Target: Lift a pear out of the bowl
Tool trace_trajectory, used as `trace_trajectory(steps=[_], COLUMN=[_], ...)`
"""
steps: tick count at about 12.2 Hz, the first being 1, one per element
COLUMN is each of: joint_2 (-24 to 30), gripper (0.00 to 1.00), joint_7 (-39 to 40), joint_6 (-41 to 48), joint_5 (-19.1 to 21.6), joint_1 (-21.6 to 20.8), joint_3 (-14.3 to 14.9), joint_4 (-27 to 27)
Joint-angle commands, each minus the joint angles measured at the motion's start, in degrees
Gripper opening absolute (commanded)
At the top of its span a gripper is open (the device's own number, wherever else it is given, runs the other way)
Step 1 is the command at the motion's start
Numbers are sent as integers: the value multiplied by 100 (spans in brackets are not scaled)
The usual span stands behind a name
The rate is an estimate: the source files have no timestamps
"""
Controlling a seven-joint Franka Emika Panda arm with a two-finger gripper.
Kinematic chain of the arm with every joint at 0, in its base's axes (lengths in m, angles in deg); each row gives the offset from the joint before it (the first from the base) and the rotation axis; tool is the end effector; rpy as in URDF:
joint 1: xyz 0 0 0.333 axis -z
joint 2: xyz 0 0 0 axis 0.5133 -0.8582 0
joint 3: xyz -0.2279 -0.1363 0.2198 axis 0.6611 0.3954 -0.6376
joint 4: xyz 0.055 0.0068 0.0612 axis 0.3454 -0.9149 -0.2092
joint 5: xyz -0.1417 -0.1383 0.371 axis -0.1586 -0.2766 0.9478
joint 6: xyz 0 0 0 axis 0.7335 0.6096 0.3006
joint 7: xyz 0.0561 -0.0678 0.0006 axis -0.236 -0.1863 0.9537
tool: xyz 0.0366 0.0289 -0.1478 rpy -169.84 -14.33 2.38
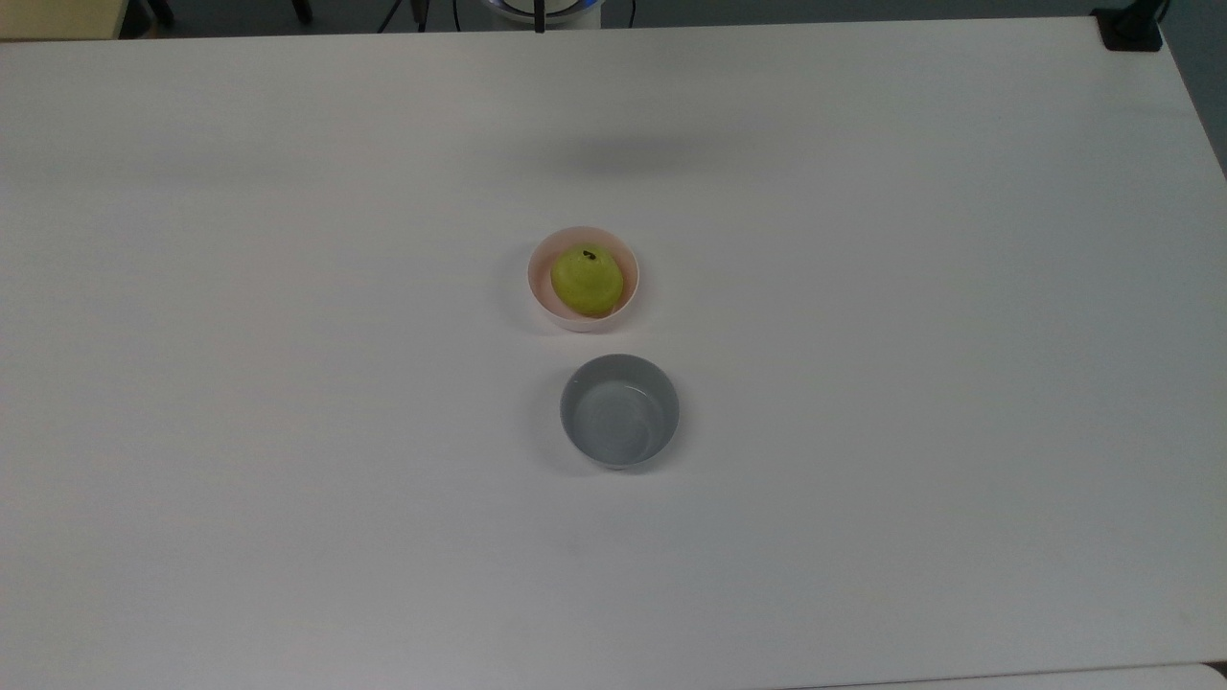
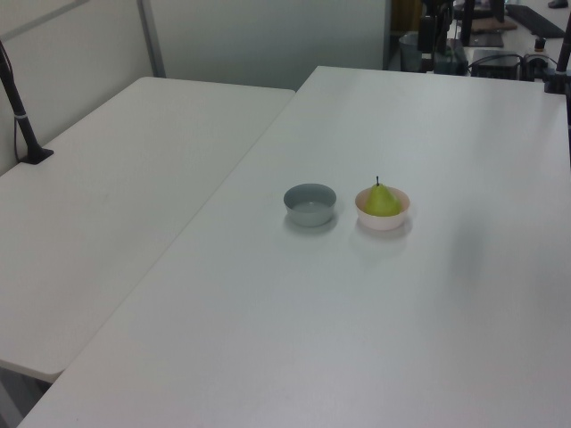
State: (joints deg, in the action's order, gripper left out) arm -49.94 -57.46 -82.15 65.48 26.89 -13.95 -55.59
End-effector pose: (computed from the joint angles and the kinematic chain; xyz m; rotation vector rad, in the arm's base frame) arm 0.5771 0.0139 0.6027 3.0886 -0.0349 -0.0289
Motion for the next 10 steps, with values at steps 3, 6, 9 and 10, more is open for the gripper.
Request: trace_trajectory(steps=[3,6,9,10], joint_2=[18,-17,-350,-413], gripper=[100,100,100,100], joint_7=[662,874,874,874], joint_6=[-252,-865,-1174,-1410], joint_5=[68,77,77,77], joint_1=[-58,-189,-400,-462], joint_3=[-5,-67,-75,-67], joint_4=[-172,-585,-726,-866])
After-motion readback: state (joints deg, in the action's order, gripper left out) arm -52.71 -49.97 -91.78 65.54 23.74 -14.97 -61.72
